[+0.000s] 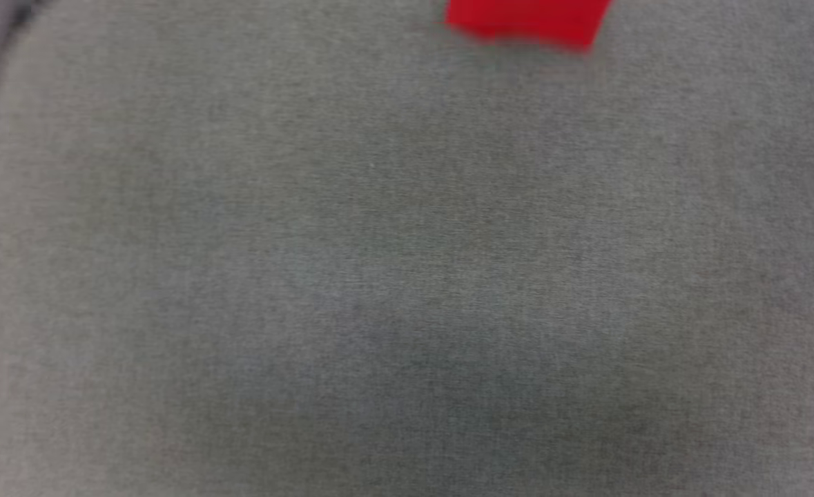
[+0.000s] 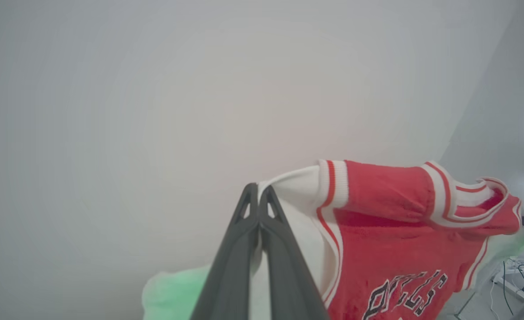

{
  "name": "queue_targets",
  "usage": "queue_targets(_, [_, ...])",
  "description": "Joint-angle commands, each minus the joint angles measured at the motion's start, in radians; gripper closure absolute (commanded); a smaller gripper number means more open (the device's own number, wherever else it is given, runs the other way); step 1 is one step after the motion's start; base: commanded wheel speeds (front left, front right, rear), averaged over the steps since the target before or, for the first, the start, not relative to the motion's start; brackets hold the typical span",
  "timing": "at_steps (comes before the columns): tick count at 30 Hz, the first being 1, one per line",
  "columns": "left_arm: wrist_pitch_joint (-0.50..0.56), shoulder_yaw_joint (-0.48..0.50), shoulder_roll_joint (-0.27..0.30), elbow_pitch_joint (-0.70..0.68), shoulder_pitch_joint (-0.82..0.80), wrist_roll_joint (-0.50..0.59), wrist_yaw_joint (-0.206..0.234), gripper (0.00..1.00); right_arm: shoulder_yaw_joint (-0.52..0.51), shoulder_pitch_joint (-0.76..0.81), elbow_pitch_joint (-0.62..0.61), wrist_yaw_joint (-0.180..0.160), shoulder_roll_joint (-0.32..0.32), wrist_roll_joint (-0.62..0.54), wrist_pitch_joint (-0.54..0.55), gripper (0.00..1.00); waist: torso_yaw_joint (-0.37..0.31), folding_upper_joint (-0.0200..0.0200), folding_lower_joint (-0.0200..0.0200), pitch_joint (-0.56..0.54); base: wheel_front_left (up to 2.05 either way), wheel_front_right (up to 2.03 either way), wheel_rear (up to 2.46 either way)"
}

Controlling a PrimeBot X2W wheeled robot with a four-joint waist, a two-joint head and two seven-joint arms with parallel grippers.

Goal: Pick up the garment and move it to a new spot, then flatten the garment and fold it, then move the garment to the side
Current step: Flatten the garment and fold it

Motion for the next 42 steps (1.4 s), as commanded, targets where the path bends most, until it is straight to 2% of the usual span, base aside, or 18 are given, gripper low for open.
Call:
queue_targets(1, [-0.02, 0.019, 0.017, 0.016, -0.027, 0.007, 0.003, 1.0, -0.01, -0.019, 0.018, -0.002, -0.003, -0.008, -0.012, 1.0, -0.02, 0.0, 0.0, 0.005, 0.0, 0.0, 0.0])
queue_targets(6, [-0.034, 0.051, 0.011, -0.004, -0.034, -0.001, 0.003, 1.0, -0.005, -0.029, 0.016, -0.002, 0.008, -0.006, -0.013, 1.0, -0.02, 0.0, 0.0, -0.02, 0.0, 0.0, 0.0])
queue_targets(10, [-0.035, 0.035, 0.021, -0.046, 0.031, -0.001, 0.003, 1.0, 0.025, 0.047, -0.01, -0.002, -0.006, -0.001, 0.002, 1.0, -0.015, 0.0, 0.0, -0.037, 0.0, 0.0, 0.0])
queue_targets(13, [-0.036, 0.0, 0.052, -0.09, 0.117, 0.003, 0.003, 1.0, 0.047, 0.131, -0.053, -0.002, -0.005, 0.012, 0.002, 1.0, -0.034, 0.0, 0.0, -0.051, 0.0, 0.0, 0.0])
queue_targets(19, [-0.035, -0.036, 0.099, -0.253, 0.339, -0.047, 0.002, 1.0, 0.11, 0.343, -0.207, -0.001, -0.078, 0.039, 0.027, 1.0, -0.014, 0.0, 0.0, -0.074, 0.0, 0.0, 0.0])
queue_targets(23, [-0.037, -0.036, 0.156, -0.383, 0.497, -0.023, 0.002, 1.0, 0.132, 0.496, -0.324, -0.002, -0.154, 0.07, 0.032, 1.0, -0.009, 0.0, 0.0, -0.102, 0.0, 0.0, 0.0])
queue_targets(28, [-0.037, 0.062, 0.205, -0.524, 0.739, 0.0, 0.002, 1.0, 0.152, 0.68, -0.464, -0.002, -0.237, 0.095, 0.058, 1.0, -0.01, 0.0, 0.0, -0.148, 0.0, 0.0, 0.0])
queue_targets(34, [-0.037, 0.218, 0.215, -0.638, 1.044, 0.073, 0.002, 1.0, 0.149, 0.889, -0.621, -0.002, -0.339, 0.141, 0.116, 1.0, -0.015, 0.0, 0.0, -0.219, 0.0, 0.0, 0.0])
queue_targets(37, [-0.037, 0.3, 0.213, -0.7, 1.218, 0.121, 0.012, 1.0, 0.139, 1.011, -0.738, -0.002, -0.416, 0.163, 0.156, 1.0, -0.016, 0.0, 0.0, -0.255, 0.0, 0.0, 0.0])
queue_targets(42, [-0.037, 0.364, 0.23, -0.787, 1.403, 0.16, 0.032, 1.0, 0.113, 1.138, -0.882, -0.002, -0.507, 0.181, 0.204, 1.0, -0.025, 0.0, 0.0, -0.288, 0.0, 0.0, 0.0])
